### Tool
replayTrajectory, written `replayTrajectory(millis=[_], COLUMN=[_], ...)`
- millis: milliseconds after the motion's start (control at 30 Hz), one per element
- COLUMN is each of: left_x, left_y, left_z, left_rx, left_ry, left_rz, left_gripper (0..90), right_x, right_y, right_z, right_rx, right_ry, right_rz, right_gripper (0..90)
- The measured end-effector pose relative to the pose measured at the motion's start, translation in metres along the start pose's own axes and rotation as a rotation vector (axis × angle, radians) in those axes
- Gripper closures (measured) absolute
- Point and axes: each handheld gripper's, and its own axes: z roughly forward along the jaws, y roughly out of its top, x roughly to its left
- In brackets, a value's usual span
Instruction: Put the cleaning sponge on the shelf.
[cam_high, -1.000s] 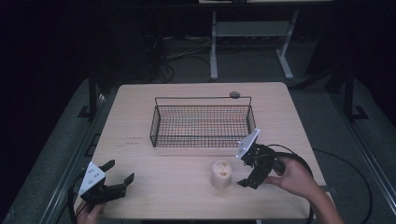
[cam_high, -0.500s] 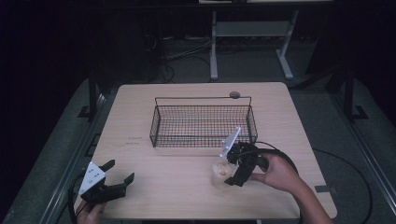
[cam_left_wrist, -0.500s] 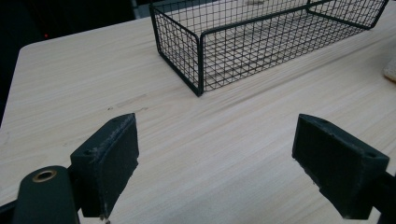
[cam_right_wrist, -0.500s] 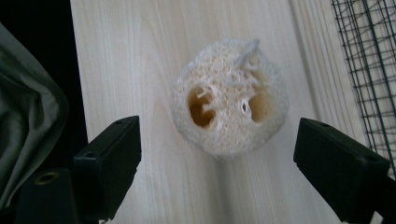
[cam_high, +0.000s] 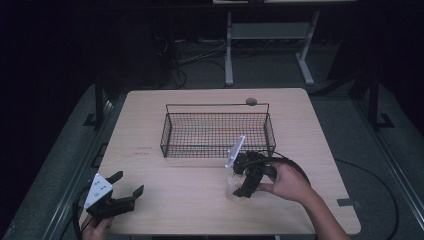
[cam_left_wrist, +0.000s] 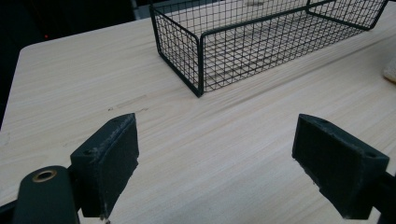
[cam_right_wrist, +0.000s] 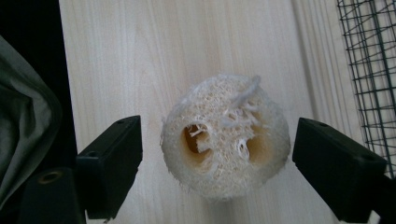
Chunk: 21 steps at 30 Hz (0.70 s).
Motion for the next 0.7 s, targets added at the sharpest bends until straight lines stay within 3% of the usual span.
replayTrajectory(millis=[133, 367, 633, 700], left_x=[0.0, -0.0001, 0.0001, 0.0003], left_y=[-0.0001, 0.0, -0.0004, -0.0007], left_z=[-0.0001, -0.0003, -0.0001, 0.0002], left_rx=[-0.002, -0.003, -0.003, 0.001], left_ry=[-0.001, 0.0, -0.002, 0.001], left_rz=[-0.002, -0.002, -0.004, -0.004], left_gripper=[13.8, 13.8, 13.8, 13.8], right_x=[-0.0004, -0.0019, -0.0003, 0.0008], right_y=[0.0034, 0.0065, 0.0072, 0.0075], right_z=[0.0031, 0.0079, 0.0056, 0.0002], right_rx=[0.017, 0.047, 0.053, 0.032], right_ry=[-0.003, 0.003, 0.003, 0.007], right_rz=[-0.004, -0.013, -0.021, -0.026], right_gripper=[17.5, 27.1, 28.0, 28.1])
